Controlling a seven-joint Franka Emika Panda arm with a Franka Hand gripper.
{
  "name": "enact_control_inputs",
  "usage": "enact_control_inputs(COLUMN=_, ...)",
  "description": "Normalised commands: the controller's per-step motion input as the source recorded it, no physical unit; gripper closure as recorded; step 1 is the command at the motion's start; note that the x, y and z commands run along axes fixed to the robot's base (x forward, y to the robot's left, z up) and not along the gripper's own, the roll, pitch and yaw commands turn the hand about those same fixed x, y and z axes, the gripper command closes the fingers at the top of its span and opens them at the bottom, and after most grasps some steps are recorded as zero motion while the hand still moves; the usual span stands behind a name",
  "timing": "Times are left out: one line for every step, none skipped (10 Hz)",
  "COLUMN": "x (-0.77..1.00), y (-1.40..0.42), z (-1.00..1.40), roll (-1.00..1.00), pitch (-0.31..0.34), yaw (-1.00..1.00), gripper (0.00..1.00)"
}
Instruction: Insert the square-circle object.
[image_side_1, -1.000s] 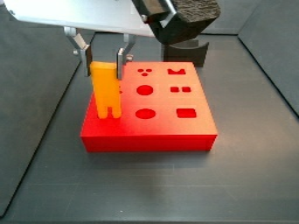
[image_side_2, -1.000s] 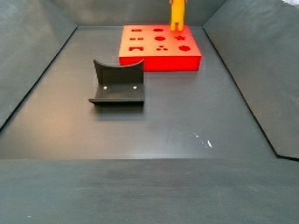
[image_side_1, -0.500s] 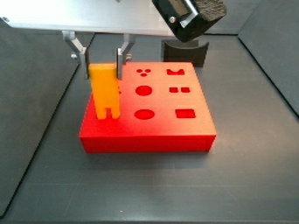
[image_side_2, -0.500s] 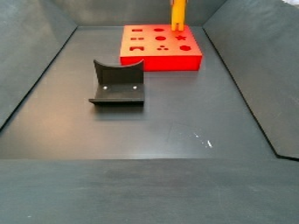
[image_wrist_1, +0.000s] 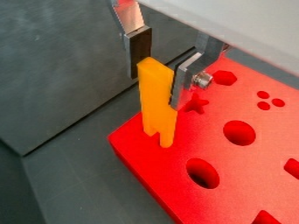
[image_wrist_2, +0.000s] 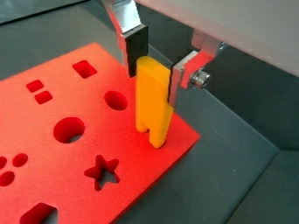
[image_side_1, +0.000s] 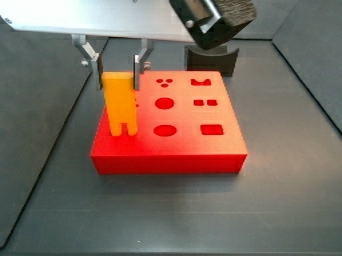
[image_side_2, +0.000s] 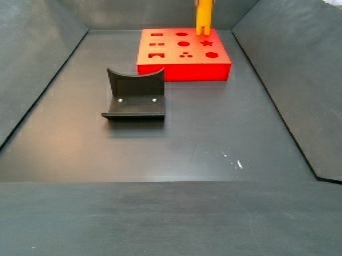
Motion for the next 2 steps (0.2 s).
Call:
enact_control_inputs(x=0.00, y=0.00, z=0.00, roll=-0.01, pitch=0.000, yaw=0.00, gripper=1.00)
enact_control_inputs(x=0.00, y=0.00, z=0.00, roll=0.00, pitch=0.000, yaw=0.00, gripper=1.00)
